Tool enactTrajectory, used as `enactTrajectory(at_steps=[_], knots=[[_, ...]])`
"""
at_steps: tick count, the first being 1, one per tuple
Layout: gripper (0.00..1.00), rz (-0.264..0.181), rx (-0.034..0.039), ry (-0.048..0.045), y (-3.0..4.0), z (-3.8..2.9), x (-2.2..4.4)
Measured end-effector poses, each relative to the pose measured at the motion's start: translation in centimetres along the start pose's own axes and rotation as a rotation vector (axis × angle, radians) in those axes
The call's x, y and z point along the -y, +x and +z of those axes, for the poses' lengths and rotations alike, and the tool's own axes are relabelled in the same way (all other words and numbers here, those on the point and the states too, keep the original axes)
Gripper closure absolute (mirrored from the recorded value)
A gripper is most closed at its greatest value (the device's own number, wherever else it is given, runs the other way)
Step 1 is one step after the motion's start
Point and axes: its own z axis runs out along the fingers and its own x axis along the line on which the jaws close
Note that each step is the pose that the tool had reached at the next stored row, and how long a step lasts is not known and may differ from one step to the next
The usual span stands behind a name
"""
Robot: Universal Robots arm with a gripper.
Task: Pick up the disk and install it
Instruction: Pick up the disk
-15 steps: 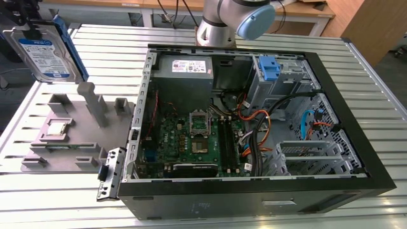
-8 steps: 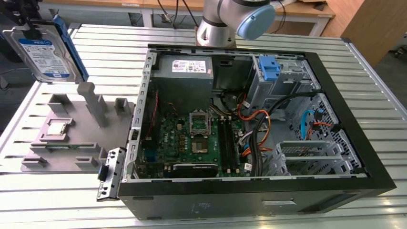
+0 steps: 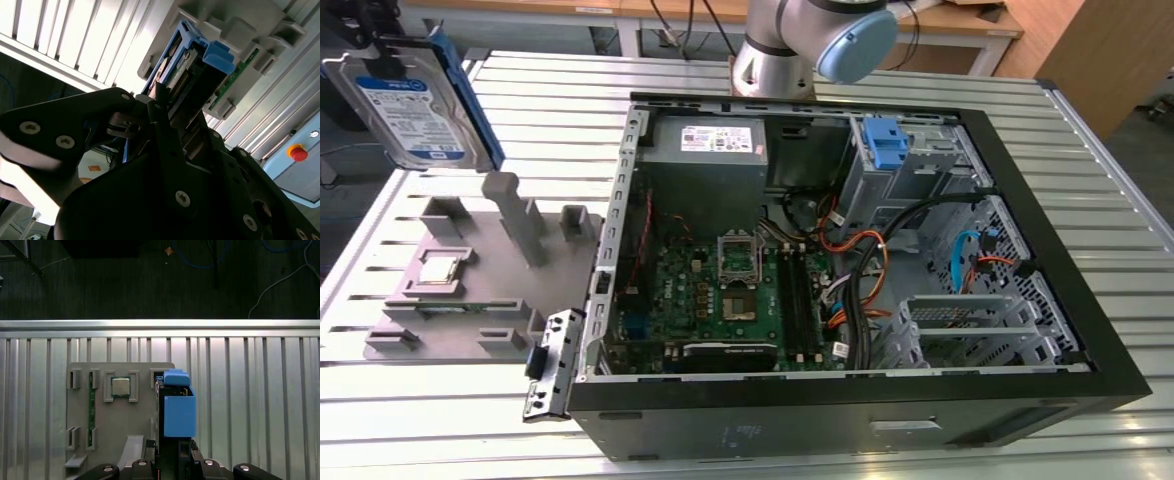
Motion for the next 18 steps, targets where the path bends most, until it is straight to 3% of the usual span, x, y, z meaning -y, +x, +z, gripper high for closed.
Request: enactTrajectory(at_steps=[18], knots=[[0.65,0.0,0.0,0.0,-0.14,-3.14,-0.1]])
